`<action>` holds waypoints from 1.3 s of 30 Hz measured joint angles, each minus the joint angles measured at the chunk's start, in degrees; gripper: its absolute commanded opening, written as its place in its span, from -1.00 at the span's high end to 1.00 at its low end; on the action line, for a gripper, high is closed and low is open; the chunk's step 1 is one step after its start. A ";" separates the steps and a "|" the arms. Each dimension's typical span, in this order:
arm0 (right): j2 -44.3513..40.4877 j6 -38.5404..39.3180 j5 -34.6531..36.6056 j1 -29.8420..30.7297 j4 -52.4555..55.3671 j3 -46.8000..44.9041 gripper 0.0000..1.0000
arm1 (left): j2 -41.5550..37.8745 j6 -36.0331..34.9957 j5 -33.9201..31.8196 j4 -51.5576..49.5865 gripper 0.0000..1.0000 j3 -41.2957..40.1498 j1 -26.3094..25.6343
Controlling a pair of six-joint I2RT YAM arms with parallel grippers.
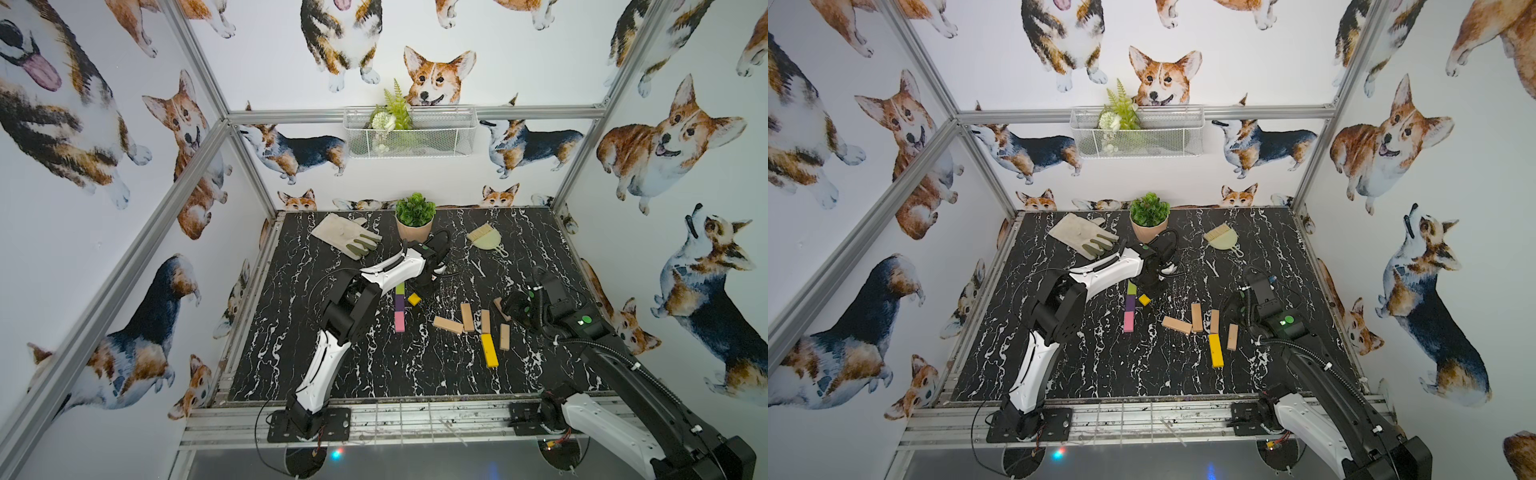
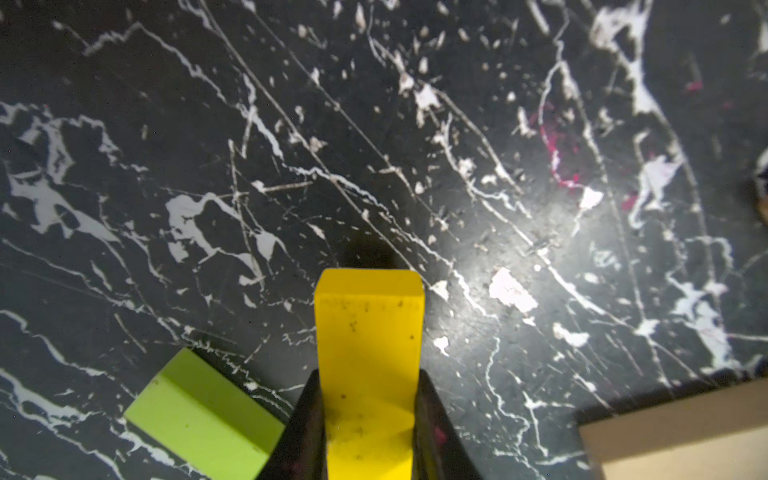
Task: Assemble the letter k with building blocks
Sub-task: Assemble the building block at the center of the board.
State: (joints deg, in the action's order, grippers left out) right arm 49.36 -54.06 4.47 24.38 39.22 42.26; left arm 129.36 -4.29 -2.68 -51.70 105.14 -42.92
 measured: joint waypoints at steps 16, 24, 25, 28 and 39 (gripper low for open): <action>0.94 -0.02 -0.07 0.00 -0.04 0.04 -0.12 | 1.51 0.04 0.87 0.44 0.85 0.83 2.21; 1.07 -0.04 -0.17 0.00 -0.04 0.02 -0.12 | 1.88 0.04 0.87 0.31 0.71 1.22 2.27; 1.09 -0.04 -0.17 0.00 -0.04 0.02 -0.12 | 1.86 0.04 0.87 0.31 0.62 1.22 2.27; 1.20 -0.07 -0.17 0.00 -0.04 0.02 -0.12 | 1.84 0.11 0.85 0.33 0.39 1.22 2.29; 1.01 -0.07 -0.17 0.00 -0.04 -0.09 -0.12 | -0.48 0.94 -0.31 1.20 -0.07 0.76 2.34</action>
State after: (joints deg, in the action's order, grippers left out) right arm 50.37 -54.13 4.29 24.38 39.18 42.17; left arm 128.88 -3.36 -2.98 -50.50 105.91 -40.58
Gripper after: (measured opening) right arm 0.559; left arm 0.510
